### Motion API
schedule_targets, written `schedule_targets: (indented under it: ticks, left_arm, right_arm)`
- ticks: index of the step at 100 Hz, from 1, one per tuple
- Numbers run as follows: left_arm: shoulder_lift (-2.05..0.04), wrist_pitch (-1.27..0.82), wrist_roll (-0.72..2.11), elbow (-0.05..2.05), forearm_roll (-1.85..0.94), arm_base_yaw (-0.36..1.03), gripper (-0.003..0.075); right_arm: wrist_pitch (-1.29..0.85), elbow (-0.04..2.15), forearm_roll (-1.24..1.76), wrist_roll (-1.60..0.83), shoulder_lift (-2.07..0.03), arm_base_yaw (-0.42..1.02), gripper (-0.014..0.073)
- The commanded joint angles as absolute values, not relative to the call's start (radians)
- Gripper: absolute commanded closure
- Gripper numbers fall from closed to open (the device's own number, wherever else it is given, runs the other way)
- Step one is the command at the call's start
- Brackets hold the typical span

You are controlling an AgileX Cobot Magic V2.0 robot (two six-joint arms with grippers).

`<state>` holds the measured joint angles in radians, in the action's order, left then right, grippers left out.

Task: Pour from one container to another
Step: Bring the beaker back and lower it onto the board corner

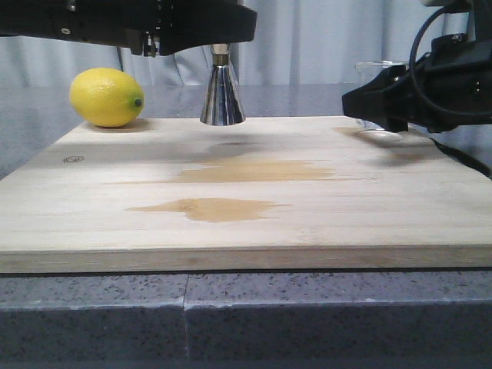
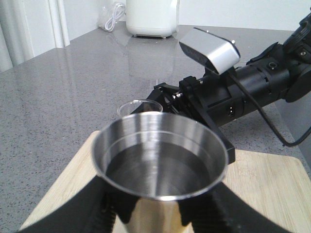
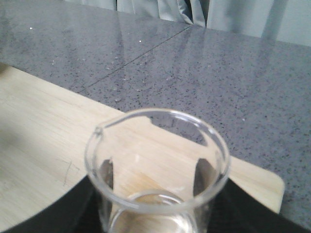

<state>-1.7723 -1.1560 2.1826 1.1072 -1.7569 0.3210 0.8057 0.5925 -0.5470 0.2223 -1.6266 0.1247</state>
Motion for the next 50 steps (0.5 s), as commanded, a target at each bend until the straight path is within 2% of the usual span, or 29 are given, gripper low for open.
schedule_targets:
  ticks: [1,17,39,50]
  left_arm:
    - [-1.734,-1.256,2.177,1.137,-1.850,0.330,0.0437]
    - [-1.734,-1.256,2.177,1.137,-1.850,0.330,0.0437]
    - [-1.734,-1.256,2.177,1.137,-1.850,0.330,0.0437]
    - [-1.734,-1.256,2.177,1.137,-1.850,0.330,0.0437]
  right_arm:
    - [0.892,0.624,-0.525,0.209,-1.601,0.120,0.0305]
    - [0.876,0.624,-0.525,0.209,-1.613,0.120,0.0276]
    - [0.865,0.624,-0.525,0.209,-1.613,0.120,0.0110]
    - [0.834,0.624,-0.525,0.209,-1.613,0.120,0.0088]
